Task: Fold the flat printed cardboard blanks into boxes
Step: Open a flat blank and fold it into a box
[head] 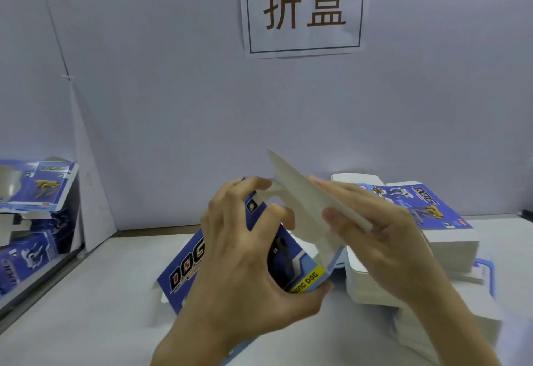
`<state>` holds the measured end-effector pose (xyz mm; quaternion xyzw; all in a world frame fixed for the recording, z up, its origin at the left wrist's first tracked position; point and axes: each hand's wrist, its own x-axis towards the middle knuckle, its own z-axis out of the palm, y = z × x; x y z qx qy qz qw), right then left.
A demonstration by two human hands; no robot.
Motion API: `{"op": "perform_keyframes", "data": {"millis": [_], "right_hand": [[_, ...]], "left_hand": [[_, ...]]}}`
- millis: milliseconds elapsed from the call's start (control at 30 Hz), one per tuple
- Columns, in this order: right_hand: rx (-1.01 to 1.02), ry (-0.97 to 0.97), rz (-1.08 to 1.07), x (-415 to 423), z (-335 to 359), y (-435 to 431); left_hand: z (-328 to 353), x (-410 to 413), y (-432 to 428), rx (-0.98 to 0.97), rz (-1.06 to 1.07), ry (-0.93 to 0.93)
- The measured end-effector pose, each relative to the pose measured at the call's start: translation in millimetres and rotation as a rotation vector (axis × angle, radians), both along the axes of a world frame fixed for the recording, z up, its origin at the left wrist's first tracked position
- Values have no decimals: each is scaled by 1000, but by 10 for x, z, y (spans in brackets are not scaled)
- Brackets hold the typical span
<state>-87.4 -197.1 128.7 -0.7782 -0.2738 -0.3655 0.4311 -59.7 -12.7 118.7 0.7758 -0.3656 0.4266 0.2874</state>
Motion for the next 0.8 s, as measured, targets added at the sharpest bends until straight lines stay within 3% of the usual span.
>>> {"op": "perform_keyframes", "data": {"millis": [67,133,267,400,567,800], "right_hand": [[25,279,191,-36,28,4],[176,437,325,-45,39,18],[299,422,352,-68,77,92],[553,489,458,-75,32,60],[493,630,570,-90,57,0],[342,627,441,-105,107,91]], "left_hand": [[-31,38,-1,38,43,-57],[-56,72,4,83,70,-105],[-60,74,-23,120,66,-173],[-40,56,-27,127,59,-215],[-29,15,-44,121,35,-221],[-50,10,-69,126,51,-201]]}}
